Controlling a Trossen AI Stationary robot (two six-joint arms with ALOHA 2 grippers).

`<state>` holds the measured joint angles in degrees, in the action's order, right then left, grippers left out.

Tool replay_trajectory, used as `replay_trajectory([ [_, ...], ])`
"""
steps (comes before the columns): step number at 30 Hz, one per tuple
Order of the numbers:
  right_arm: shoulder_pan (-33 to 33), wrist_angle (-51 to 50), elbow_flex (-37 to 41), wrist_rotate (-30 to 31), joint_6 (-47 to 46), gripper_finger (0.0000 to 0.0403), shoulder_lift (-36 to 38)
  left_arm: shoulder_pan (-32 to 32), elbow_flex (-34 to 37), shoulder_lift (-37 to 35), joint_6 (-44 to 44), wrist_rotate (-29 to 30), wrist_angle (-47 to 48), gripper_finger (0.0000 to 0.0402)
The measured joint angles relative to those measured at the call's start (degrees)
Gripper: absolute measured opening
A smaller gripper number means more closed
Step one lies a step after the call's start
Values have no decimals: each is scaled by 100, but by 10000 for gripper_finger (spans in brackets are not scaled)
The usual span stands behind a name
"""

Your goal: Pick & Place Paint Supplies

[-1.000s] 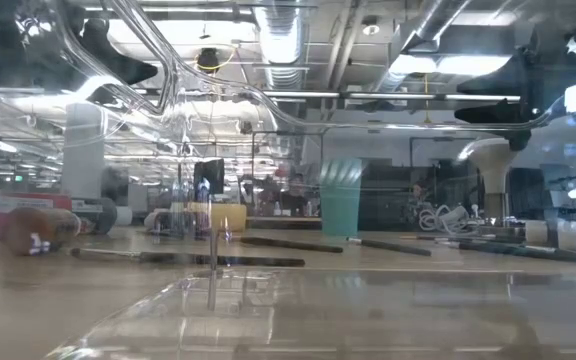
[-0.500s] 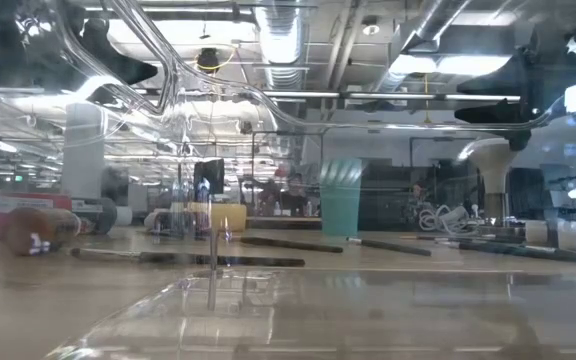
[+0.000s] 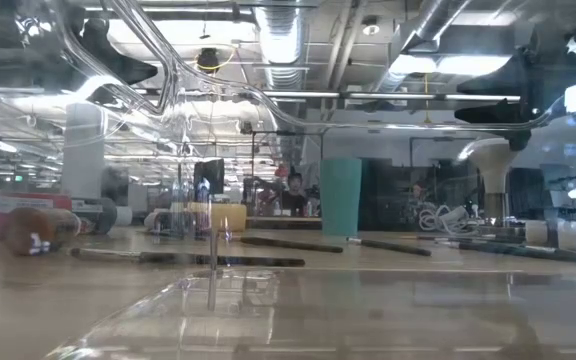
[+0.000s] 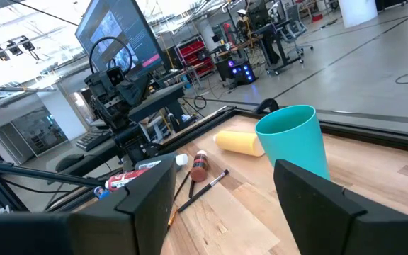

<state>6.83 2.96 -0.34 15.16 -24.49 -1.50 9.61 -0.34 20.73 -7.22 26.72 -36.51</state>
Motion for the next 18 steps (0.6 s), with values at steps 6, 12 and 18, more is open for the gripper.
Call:
replay_trajectory([
  [6,1,2,-2,-1,0,232,2,2,-1,0,2,0,0,2],
  [12,2,0,0,0,0,232,2,1,-1,0,2,0,0,2],
  [18,1,1,-1,0,1,232,0,23,-1,0,314,1,-355,2],
])
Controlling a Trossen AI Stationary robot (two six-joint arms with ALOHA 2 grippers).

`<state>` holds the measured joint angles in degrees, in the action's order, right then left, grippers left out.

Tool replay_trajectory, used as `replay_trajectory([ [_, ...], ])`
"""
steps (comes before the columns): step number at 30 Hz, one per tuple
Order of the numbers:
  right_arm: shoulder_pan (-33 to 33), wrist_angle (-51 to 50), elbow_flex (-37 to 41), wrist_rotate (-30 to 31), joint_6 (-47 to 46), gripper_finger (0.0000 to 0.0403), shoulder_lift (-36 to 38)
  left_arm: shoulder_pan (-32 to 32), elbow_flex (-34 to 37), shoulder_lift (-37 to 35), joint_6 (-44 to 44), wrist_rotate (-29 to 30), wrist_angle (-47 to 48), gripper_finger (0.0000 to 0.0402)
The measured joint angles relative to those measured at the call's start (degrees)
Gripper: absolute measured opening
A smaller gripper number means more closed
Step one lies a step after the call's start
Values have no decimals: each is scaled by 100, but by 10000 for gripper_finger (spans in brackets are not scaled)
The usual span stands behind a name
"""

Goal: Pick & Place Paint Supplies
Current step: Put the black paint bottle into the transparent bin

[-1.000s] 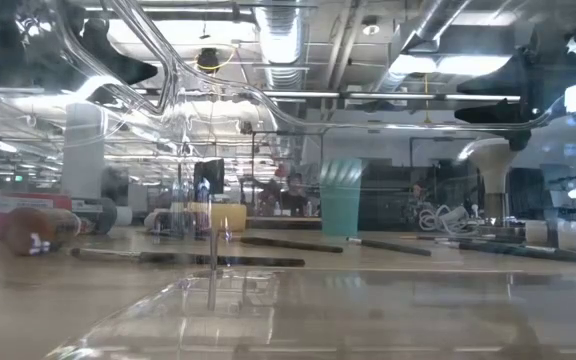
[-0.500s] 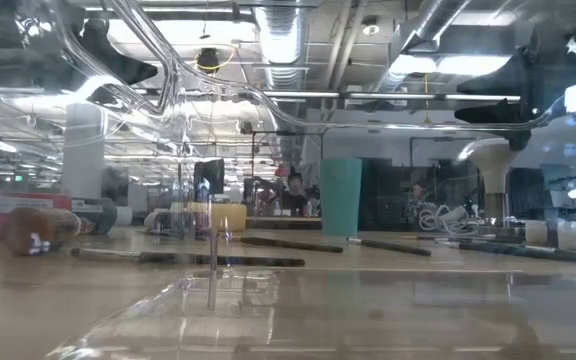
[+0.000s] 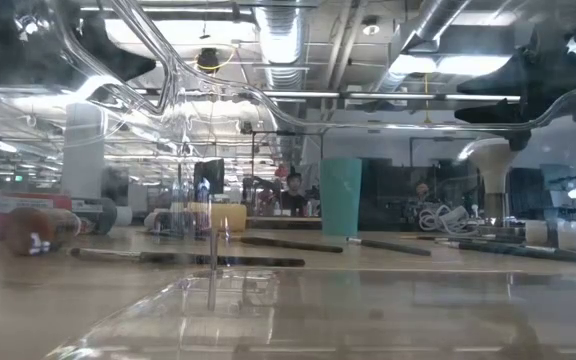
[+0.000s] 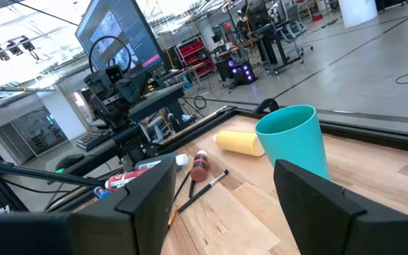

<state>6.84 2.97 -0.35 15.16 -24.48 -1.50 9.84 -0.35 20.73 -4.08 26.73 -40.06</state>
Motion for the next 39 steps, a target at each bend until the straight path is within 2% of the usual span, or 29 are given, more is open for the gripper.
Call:
replay_trajectory([
  [5,0,0,0,-2,1,232,2,-12,0,-1,2709,1,-972,2],
  [10,-1,1,-1,0,-1,232,2,-12,-1,36,4673,338,-1600,2],
  [15,1,1,0,-1,-1,232,1,-12,-5,40,5589,327,-2021,2],
  [19,1,1,0,0,-1,232,1,-10,-261,49,5801,-88,-2045,2],
  [23,1,-1,1,-1,-1,232,0,-10,-723,272,5414,-818,-2052,2],
  [28,0,1,-1,-1,1,232,1,-10,-1408,880,4680,-1424,-2056,2],
  [32,0,1,-1,0,-1,232,0,42,-1844,1541,4533,-1859,-2016,2],
  [39,-3,1,-1,-2,-88,232,1,613,-2588,2655,5128,-3577,-1824,2],
])
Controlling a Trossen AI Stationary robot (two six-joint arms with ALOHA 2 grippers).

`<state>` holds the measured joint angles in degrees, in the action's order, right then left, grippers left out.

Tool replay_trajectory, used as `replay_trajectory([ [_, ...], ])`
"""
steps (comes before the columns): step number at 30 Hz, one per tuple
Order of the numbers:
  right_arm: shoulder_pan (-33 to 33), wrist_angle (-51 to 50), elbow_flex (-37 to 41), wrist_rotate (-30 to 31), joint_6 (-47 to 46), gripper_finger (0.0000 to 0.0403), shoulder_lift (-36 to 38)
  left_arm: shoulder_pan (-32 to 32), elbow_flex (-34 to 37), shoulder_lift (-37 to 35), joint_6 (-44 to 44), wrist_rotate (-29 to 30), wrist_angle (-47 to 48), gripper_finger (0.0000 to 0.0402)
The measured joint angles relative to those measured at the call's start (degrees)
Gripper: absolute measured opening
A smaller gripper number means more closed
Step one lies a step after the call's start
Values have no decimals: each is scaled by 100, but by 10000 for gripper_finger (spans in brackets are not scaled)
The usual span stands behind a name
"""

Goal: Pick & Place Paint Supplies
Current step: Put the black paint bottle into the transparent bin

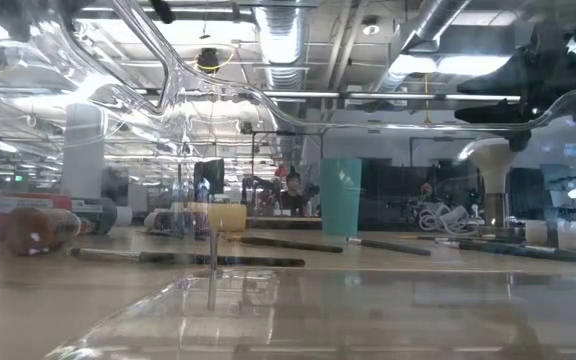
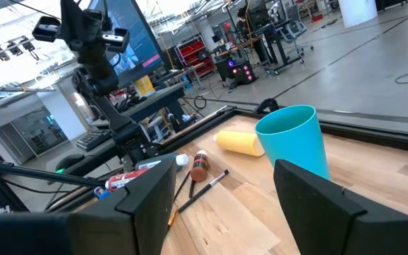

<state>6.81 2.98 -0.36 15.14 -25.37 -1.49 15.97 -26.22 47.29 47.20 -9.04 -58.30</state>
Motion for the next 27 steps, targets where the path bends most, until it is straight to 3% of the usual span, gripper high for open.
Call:
replay_trajectory([
  [5,0,0,1,1,-162,232,-1,616,-486,489,343,-1058,15,2],
  [7,0,11,2,0,-263,232,0,830,-618,581,413,-1155,7,2],
  [10,0,214,2,2,-1207,232,-1,1068,-733,608,426,-1152,-5,2],
  [20,166,2228,2,363,-1523,232,-1,1300,-788,281,433,-137,-61,2],
  [27,250,3979,2,728,-1332,232,1,1300,-788,188,428,177,-55,2],
])
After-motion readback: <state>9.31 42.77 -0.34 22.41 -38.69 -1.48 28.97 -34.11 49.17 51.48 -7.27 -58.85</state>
